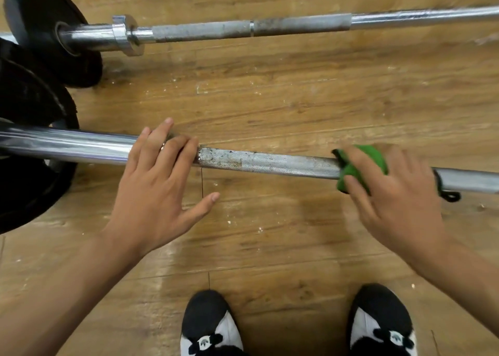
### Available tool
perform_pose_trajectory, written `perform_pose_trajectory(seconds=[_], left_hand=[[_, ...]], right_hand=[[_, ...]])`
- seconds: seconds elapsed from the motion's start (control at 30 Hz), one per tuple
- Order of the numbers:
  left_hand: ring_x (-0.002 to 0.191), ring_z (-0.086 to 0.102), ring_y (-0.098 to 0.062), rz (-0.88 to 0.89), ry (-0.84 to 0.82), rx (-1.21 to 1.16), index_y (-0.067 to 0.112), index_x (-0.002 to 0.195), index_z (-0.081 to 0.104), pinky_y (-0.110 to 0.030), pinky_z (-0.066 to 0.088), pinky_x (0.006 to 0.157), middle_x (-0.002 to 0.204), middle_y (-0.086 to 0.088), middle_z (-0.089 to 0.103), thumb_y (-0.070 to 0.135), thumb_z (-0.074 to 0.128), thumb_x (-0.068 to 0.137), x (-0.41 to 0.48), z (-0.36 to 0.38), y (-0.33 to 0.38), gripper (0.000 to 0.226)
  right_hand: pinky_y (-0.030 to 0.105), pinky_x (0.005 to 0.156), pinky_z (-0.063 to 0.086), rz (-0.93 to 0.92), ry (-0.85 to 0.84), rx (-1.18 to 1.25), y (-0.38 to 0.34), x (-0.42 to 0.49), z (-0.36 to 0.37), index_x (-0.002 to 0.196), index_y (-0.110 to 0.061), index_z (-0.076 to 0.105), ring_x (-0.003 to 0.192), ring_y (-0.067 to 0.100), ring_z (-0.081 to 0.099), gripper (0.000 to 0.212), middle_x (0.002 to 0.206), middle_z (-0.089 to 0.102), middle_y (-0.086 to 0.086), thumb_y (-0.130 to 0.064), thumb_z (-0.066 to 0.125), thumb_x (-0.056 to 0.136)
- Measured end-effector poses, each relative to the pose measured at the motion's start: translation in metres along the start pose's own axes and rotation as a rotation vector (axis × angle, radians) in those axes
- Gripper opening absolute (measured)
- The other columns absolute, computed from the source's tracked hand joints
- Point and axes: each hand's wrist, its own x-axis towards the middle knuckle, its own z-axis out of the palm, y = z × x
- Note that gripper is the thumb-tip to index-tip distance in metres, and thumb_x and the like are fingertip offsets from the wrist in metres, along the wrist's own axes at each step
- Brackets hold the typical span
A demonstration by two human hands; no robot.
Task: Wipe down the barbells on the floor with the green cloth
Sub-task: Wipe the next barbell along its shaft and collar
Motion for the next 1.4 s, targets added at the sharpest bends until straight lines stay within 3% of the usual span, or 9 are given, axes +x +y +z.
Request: perform_pose_trajectory(seconds=[0.13,0.4,0.57,0.7,0.87,1.03,1.1,1.2,1.4], left_hand=[[0.153,0.027,-0.042,-0.028,0.014,-0.026,-0.004,0.144,0.052,-0.059,0.015,0.128,0.138,-0.022,0.055,0.072,0.044,0.094,0.003,0.001,0.004,0.091],[0.152,0.031,-0.043,0.008,-0.008,-0.026,-0.005,0.144,0.053,-0.059,0.018,0.127,0.144,-0.022,0.053,0.064,0.048,0.093,0.011,-0.002,-0.003,0.086],[0.150,0.033,-0.042,0.021,-0.007,-0.014,-0.003,0.144,0.053,-0.059,0.021,0.126,0.142,-0.021,0.055,0.057,0.053,0.089,0.017,-0.002,-0.007,0.082],[0.151,0.032,-0.041,0.018,-0.026,-0.035,-0.002,0.147,0.052,-0.057,0.018,0.127,0.142,-0.019,0.055,0.057,0.054,0.086,0.022,-0.001,-0.010,0.085],[0.151,0.032,-0.040,0.037,-0.056,-0.060,-0.002,0.147,0.051,-0.057,0.018,0.127,0.142,-0.018,0.054,0.056,0.055,0.081,0.030,-0.003,-0.013,0.088],[0.150,0.033,-0.039,0.061,-0.094,-0.096,-0.005,0.144,0.051,-0.053,0.018,0.128,0.144,-0.020,0.051,0.049,0.056,0.075,0.036,-0.006,-0.021,0.087],[0.150,0.033,-0.040,0.079,-0.098,-0.101,-0.005,0.148,0.048,-0.053,0.019,0.128,0.145,-0.021,0.049,0.048,0.055,0.075,0.039,-0.007,-0.025,0.090],[0.149,0.033,-0.040,0.086,-0.082,-0.110,-0.005,0.149,0.047,-0.053,0.018,0.128,0.145,-0.022,0.050,0.048,0.054,0.075,0.040,-0.006,-0.026,0.092],[0.144,0.038,-0.045,0.038,-0.022,-0.124,-0.007,0.140,0.055,-0.058,0.019,0.126,0.136,-0.022,0.055,0.047,0.055,0.073,0.043,-0.001,-0.016,0.086]], right_hand=[[0.048,0.085,0.034,0.219,0.076,0.012,-0.030,0.008,0.010,0.138,-0.020,0.063,0.096,0.037,0.048,0.042,0.113,0.055,0.020,-0.035,0.043,0.104],[0.046,0.083,0.039,-0.165,0.019,-0.002,-0.151,0.067,0.034,0.152,-0.030,0.048,0.096,0.035,0.055,0.052,0.124,0.061,0.012,-0.036,0.055,0.101],[0.039,0.075,0.041,-0.178,0.039,0.039,-0.100,0.057,0.025,0.144,-0.030,0.057,0.088,0.030,0.061,0.042,0.107,0.064,0.010,-0.037,0.057,0.103],[0.048,0.084,0.039,-0.060,0.007,-0.004,-0.066,0.036,0.019,0.148,-0.024,0.053,0.096,0.037,0.055,0.043,0.123,0.060,0.019,-0.034,0.046,0.108],[0.052,0.088,0.044,-0.100,-0.004,-0.175,-0.120,0.061,0.034,0.159,-0.020,0.037,0.101,0.040,0.057,0.066,0.136,0.054,0.025,-0.040,0.057,0.100],[0.045,0.082,0.045,-0.205,-0.022,-0.210,-0.170,0.089,0.046,0.161,-0.023,0.034,0.096,0.035,0.058,0.068,0.135,0.057,0.019,-0.023,0.027,0.093],[0.044,0.080,0.043,-0.254,0.019,-0.148,-0.144,0.086,0.041,0.160,-0.020,0.036,0.096,0.034,0.057,0.072,0.124,0.058,0.018,-0.019,0.047,0.089],[0.045,0.084,0.036,-0.140,-0.025,-0.130,-0.089,0.064,0.028,0.157,-0.015,0.037,0.097,0.035,0.052,0.091,0.118,0.054,0.019,-0.023,0.077,0.076],[0.054,0.093,0.042,0.028,-0.124,-0.211,-0.123,0.073,0.030,0.145,-0.009,0.043,0.100,0.040,0.052,0.093,0.117,0.052,0.024,-0.052,0.079,0.071]])
